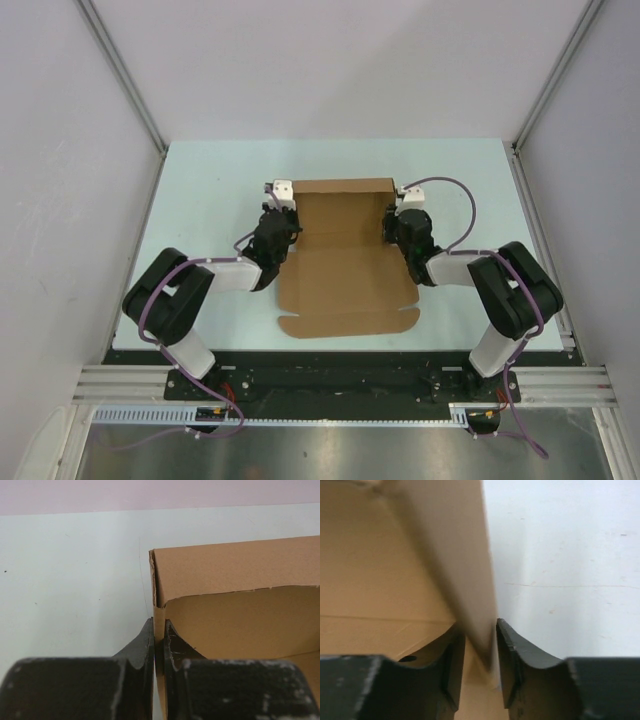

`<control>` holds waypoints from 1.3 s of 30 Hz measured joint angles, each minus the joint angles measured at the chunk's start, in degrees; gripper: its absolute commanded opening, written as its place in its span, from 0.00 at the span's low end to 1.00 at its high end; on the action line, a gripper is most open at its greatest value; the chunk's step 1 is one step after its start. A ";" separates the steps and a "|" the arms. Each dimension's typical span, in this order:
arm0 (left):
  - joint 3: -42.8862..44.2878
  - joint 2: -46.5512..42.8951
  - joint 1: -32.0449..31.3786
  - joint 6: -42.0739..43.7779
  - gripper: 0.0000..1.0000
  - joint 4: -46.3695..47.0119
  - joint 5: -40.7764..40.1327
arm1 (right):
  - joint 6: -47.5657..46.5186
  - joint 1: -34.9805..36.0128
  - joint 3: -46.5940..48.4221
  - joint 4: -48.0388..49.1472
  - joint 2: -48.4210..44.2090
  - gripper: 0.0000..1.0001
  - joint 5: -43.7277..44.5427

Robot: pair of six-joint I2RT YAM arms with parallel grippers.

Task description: Fold the paper box

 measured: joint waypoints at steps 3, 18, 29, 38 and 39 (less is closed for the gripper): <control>0.00 0.00 -0.22 0.02 0.00 0.00 0.00 | -0.66 -0.02 0.04 -0.81 0.00 0.18 2.45; 0.00 -0.31 -0.48 0.50 0.00 -0.50 -0.02 | -2.29 0.94 3.10 -4.92 1.03 0.00 6.75; 0.00 -0.33 -0.48 0.50 0.00 -0.50 0.00 | -0.55 1.07 4.09 -8.11 2.05 0.30 9.03; -0.04 -0.50 -0.55 0.61 0.00 -0.59 0.74 | -0.87 1.55 6.34 -10.58 3.13 0.18 8.87; -0.04 -0.50 -0.55 0.61 0.00 -0.63 0.74 | -0.87 1.55 6.38 -10.69 3.13 0.28 8.90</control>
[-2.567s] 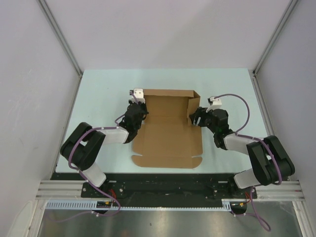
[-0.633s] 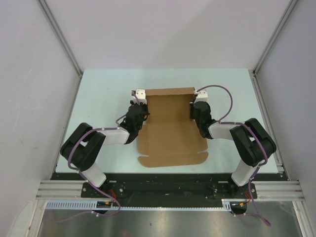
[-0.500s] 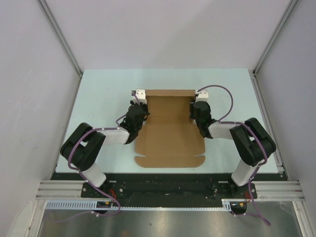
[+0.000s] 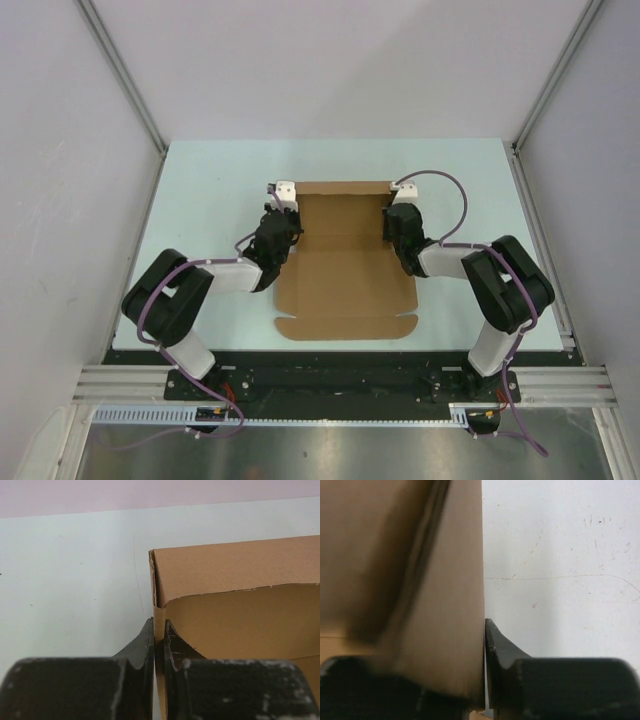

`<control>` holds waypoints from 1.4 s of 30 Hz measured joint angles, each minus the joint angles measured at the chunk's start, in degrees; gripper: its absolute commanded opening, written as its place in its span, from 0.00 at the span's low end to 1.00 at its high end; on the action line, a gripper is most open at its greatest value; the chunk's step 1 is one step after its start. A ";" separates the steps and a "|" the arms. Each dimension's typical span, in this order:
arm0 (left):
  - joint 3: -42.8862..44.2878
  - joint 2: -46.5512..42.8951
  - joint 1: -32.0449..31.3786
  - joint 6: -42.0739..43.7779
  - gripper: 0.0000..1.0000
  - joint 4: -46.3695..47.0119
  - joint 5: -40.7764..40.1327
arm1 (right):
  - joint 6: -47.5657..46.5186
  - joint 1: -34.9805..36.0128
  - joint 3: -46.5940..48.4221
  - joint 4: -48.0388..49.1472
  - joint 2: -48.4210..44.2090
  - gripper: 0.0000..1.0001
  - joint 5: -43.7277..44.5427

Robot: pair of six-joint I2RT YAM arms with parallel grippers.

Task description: Fold the paper box

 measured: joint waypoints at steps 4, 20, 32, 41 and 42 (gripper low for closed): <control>-0.02 0.00 0.02 0.17 0.00 -0.09 -0.13 | 1.36 -0.20 0.00 -0.85 0.00 0.55 -0.11; -0.02 0.00 0.00 0.42 0.00 -0.11 -0.39 | 1.79 -0.28 0.00 -1.42 -6.62 0.20 0.20; -0.02 0.00 -0.31 0.87 0.00 -0.07 -0.55 | 1.66 0.04 0.00 -1.44 -6.64 0.68 -0.09; -0.02 0.02 -0.26 0.92 0.00 -0.11 -1.01 | 2.49 2.86 0.00 -7.58 -11.15 1.00 -0.96; -0.02 0.02 -0.26 0.94 0.00 -0.11 -1.03 | 2.49 3.91 0.00 -8.81 -12.72 1.00 -1.07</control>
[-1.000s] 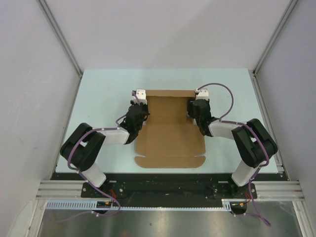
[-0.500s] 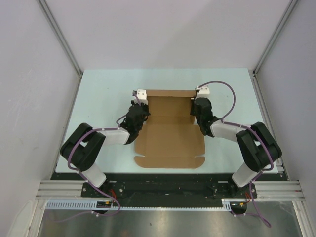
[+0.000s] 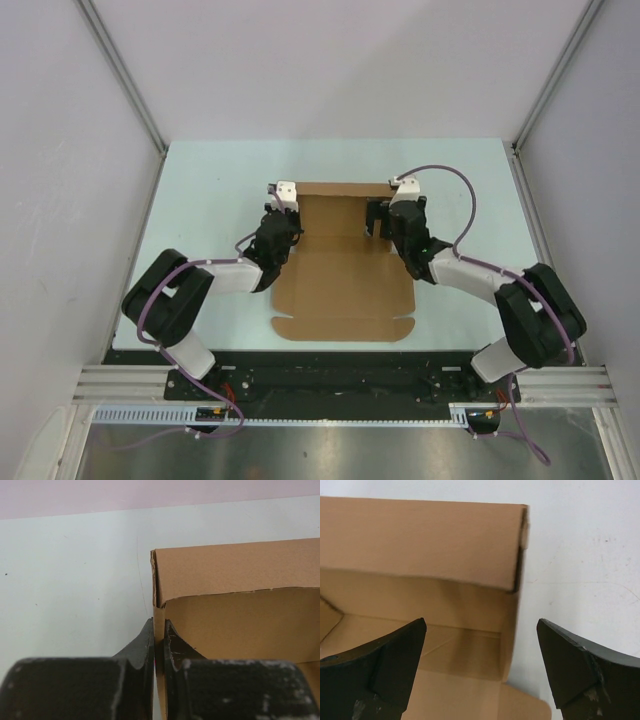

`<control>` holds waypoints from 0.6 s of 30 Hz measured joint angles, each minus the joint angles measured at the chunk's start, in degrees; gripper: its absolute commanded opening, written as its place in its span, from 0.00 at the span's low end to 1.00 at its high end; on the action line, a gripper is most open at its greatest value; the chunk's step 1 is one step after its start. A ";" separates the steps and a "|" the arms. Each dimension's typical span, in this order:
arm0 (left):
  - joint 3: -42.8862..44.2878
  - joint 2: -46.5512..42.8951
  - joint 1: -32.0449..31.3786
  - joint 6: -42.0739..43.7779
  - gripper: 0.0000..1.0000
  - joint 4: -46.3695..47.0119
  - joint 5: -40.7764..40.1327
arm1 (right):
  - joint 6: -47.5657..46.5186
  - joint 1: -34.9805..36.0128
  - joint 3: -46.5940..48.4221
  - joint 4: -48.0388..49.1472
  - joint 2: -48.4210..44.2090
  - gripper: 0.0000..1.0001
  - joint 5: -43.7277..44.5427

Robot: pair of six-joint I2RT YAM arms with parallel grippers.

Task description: Fold the paper box

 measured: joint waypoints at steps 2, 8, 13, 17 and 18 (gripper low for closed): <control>0.00 0.00 0.00 0.00 0.00 -0.02 -0.04 | -0.02 1.66 0.00 -2.49 -2.75 1.00 -0.13; 0.09 0.15 0.00 0.07 0.00 0.11 -0.33 | -1.25 6.29 -0.17 -9.92 -13.94 1.00 0.59; 0.09 0.37 0.00 0.39 0.00 0.70 -0.46 | 0.22 4.66 -0.44 -13.77 -26.58 1.00 -0.50; -0.61 0.42 0.00 0.94 0.00 2.03 -0.94 | 6.71 -5.68 1.25 -14.12 -29.35 0.98 -7.52; -1.01 0.42 0.00 0.98 0.00 2.75 -0.94 | 8.90 -9.40 2.51 -14.34 -27.58 0.97 -10.49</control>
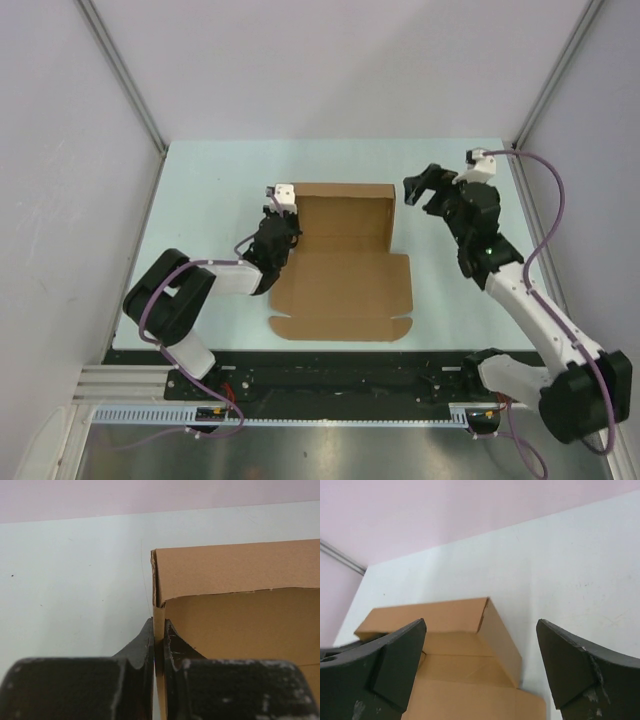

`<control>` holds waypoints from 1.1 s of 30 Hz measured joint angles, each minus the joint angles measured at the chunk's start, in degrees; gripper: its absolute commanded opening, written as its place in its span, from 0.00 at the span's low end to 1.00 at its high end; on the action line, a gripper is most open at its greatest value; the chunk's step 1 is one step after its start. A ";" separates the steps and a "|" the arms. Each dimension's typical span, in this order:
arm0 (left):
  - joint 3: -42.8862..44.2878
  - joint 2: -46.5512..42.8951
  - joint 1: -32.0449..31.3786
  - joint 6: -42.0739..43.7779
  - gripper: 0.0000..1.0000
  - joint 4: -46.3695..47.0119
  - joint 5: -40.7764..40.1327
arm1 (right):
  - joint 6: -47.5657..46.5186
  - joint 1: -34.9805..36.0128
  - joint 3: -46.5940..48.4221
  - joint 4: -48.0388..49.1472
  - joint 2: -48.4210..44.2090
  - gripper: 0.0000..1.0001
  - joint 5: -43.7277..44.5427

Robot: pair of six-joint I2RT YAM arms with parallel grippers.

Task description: Fold the paper box

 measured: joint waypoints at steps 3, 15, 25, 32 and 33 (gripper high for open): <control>-1.66 0.00 0.00 0.07 0.00 3.04 0.07 | 5.16 -6.08 2.25 1.03 5.64 0.96 -7.89; -6.36 1.95 -0.44 1.77 0.06 15.96 0.15 | 17.55 -10.23 6.43 4.09 21.86 0.97 -30.40; -6.36 3.26 -1.44 3.10 0.17 19.43 0.07 | 13.70 -7.89 10.71 2.86 24.09 0.88 -30.71; -6.36 3.34 -1.75 3.52 0.16 20.31 0.07 | 11.17 -7.08 11.65 2.12 24.74 0.92 -27.36; -6.36 3.34 -1.77 3.58 0.15 20.28 0.07 | 10.86 -6.84 11.65 1.99 24.63 0.93 -26.71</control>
